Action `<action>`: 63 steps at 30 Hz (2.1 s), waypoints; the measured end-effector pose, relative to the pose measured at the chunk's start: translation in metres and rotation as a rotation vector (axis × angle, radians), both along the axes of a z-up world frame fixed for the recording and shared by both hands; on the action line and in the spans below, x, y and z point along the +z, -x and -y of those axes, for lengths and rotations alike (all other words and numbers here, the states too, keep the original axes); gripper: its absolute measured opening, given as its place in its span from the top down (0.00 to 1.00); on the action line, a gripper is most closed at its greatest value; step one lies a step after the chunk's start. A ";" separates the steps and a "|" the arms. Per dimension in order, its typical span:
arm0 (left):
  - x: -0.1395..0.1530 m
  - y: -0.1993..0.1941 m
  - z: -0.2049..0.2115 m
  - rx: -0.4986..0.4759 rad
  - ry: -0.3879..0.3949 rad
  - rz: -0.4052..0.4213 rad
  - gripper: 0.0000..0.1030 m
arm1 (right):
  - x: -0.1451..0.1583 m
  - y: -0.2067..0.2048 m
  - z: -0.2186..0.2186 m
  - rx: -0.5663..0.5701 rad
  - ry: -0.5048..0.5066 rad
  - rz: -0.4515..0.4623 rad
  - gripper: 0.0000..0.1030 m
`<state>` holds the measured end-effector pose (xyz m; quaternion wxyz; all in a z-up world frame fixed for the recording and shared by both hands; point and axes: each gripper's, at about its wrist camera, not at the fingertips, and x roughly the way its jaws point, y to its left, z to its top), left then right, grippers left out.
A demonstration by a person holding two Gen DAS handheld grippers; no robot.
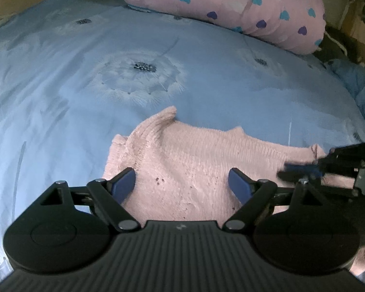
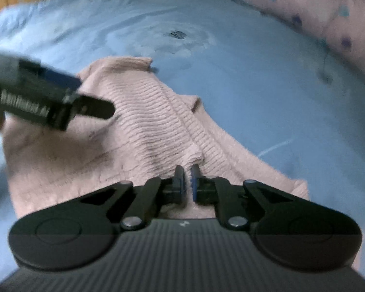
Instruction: Fold small clothes
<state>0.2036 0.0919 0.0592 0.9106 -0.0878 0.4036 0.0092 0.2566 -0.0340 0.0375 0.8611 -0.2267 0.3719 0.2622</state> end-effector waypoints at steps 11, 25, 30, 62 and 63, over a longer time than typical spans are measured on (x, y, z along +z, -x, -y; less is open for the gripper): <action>-0.002 -0.003 -0.003 -0.006 -0.029 -0.005 0.15 | 0.008 -0.020 0.031 -0.124 -0.172 0.040 0.90; -0.006 -0.053 0.020 -0.109 -0.043 0.025 0.17 | 0.010 -0.022 0.142 -0.347 -0.303 -0.032 0.56; -0.023 -0.061 0.045 -0.161 -0.169 0.015 0.17 | -0.003 -0.023 0.123 -0.265 -0.179 -0.030 0.56; 0.014 -0.033 0.037 -0.080 -0.138 0.129 0.25 | 0.023 0.052 0.178 -0.463 -0.407 0.204 0.57; 0.015 -0.031 0.036 -0.086 -0.124 0.128 0.25 | 0.021 0.054 0.181 -0.459 -0.423 0.192 0.57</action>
